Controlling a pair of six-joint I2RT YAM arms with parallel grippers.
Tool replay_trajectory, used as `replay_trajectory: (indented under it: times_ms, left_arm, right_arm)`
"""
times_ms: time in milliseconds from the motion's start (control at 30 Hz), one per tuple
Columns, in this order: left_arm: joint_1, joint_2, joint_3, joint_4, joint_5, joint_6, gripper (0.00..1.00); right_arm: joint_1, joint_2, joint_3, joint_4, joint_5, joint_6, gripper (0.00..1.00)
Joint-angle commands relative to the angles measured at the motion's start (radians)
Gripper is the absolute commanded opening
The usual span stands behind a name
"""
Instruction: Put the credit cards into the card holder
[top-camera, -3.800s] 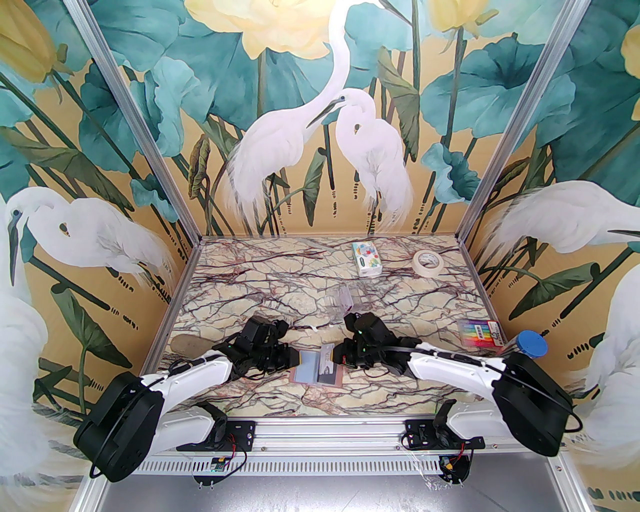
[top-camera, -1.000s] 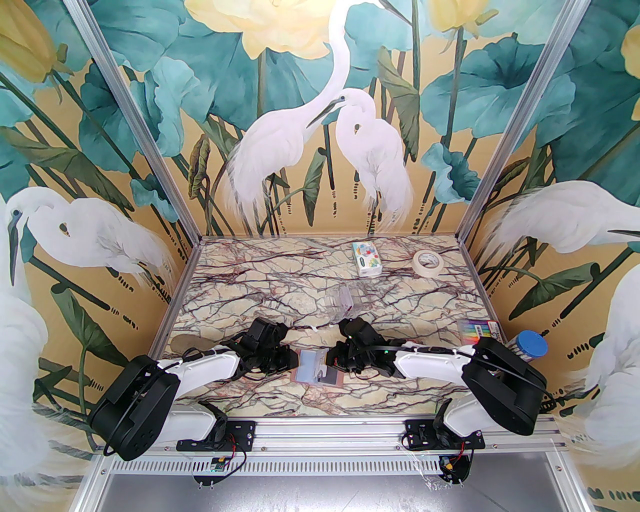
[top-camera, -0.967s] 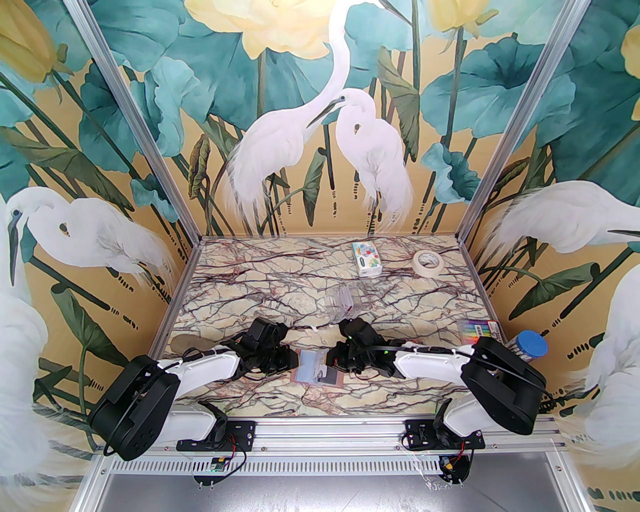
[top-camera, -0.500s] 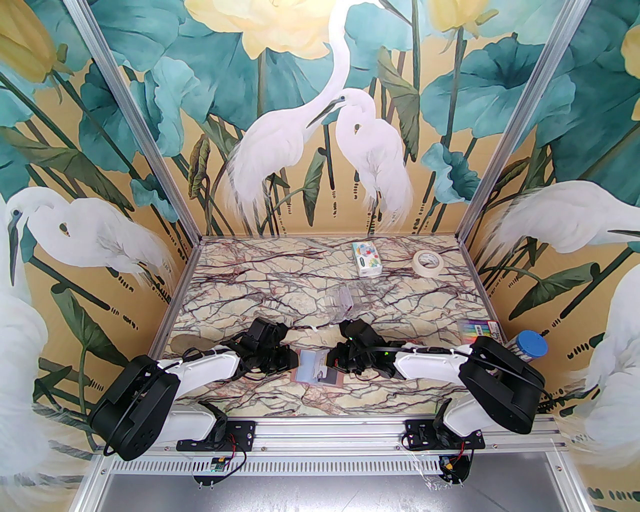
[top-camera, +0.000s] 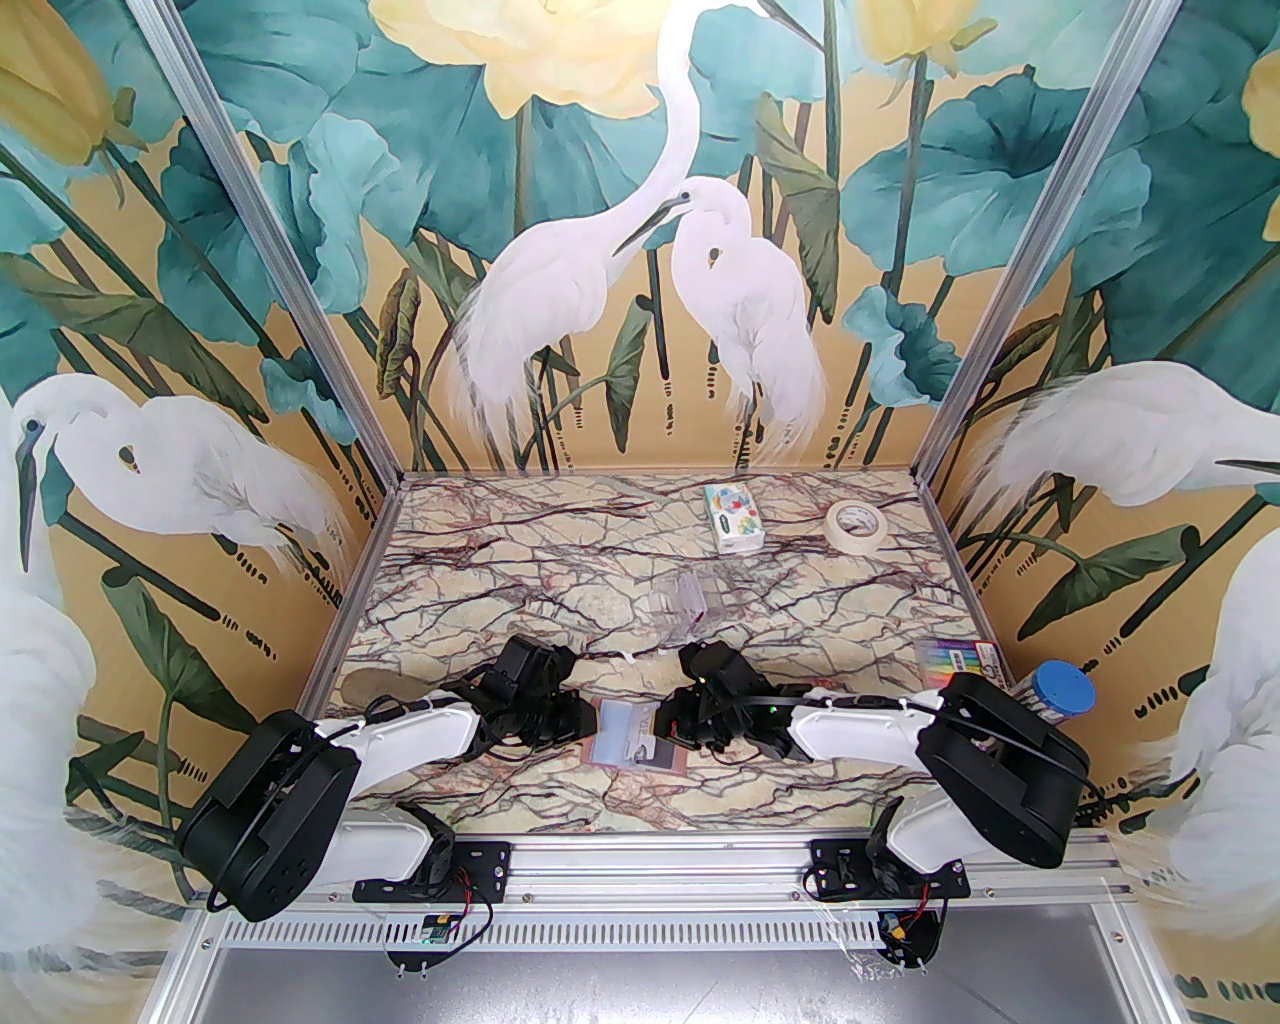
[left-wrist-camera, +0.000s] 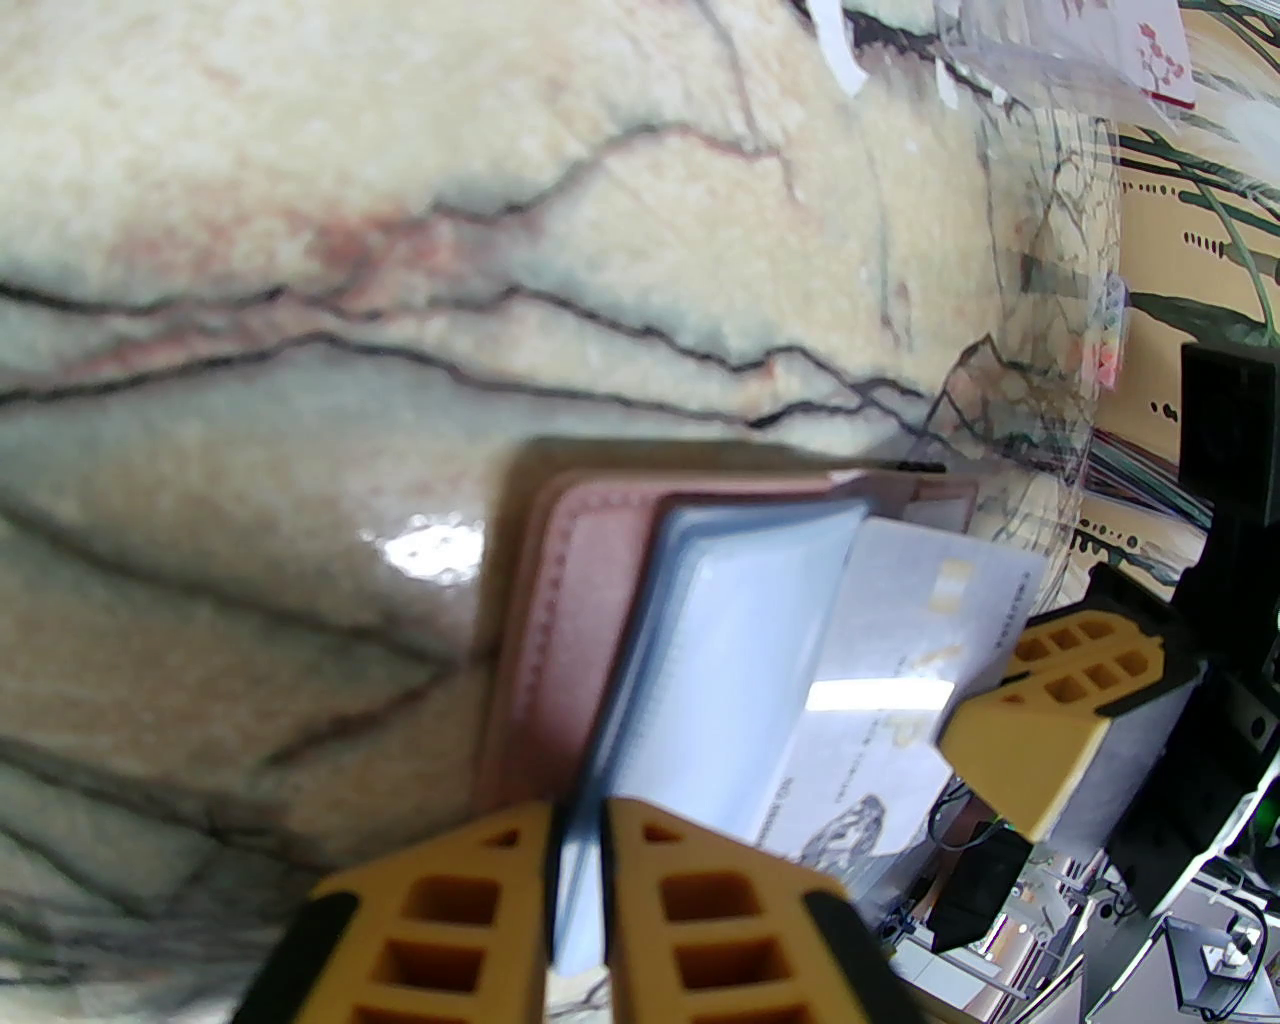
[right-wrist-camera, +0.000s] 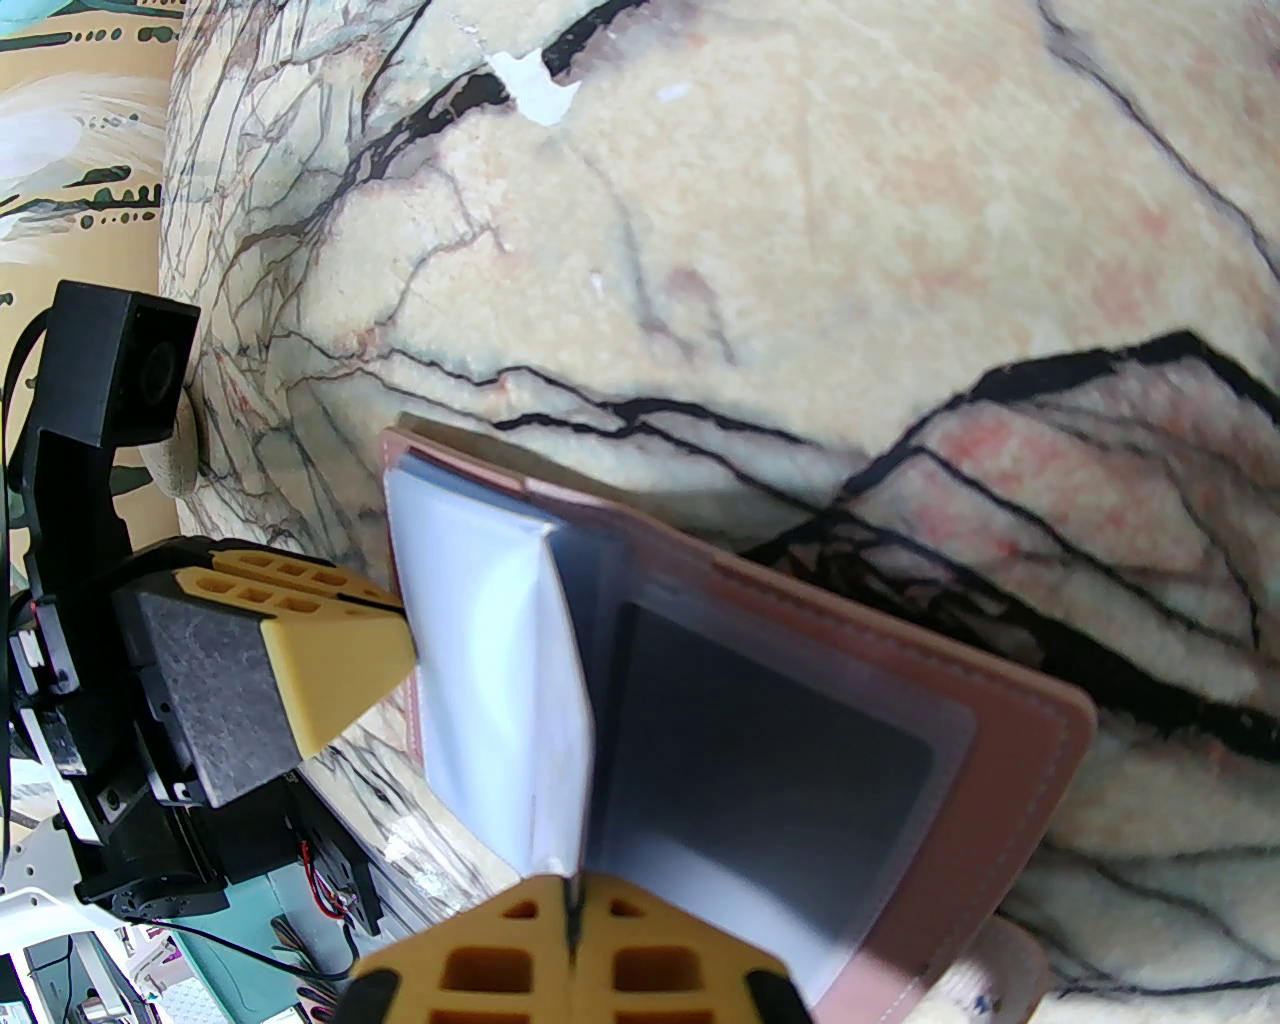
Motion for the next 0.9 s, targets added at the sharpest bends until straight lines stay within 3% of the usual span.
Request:
replay_trajectory:
  times_ms: [0, 867]
  left_arm:
    - [-0.011, 0.031, -0.015, -0.029, -0.039, 0.011, 0.15]
    - [-0.013, 0.039, -0.013, -0.028, -0.039, 0.012, 0.15]
  right_arm:
    - [0.010, 0.020, -0.024, -0.018, -0.012, -0.012, 0.00]
    - [0.010, 0.067, -0.028, -0.002, 0.008, -0.019, 0.00]
